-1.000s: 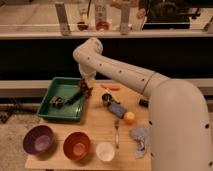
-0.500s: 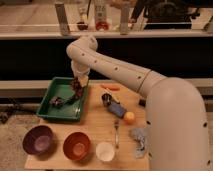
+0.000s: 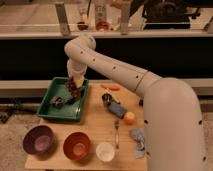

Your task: Place grapes in tray

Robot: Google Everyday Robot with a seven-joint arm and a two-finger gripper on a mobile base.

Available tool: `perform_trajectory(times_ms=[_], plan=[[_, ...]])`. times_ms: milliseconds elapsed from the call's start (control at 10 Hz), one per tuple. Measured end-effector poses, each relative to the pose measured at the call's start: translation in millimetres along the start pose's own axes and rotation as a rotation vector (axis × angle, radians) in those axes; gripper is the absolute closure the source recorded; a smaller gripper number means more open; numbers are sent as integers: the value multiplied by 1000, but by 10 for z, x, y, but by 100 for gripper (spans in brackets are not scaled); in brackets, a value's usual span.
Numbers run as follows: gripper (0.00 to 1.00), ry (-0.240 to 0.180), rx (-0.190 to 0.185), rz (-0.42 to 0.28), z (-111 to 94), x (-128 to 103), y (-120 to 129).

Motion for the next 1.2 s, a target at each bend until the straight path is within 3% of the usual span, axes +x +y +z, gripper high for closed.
perform_trajectory(times_ms=[300,600,1000,1200], plan=[[100,-27,-39,-47,243,-164,-40],[100,-22,-56,-86,297,-251,-141],[100,-26,-86,-109,530,-171,-465],[100,-31,-88,-101,579,-110,-507]])
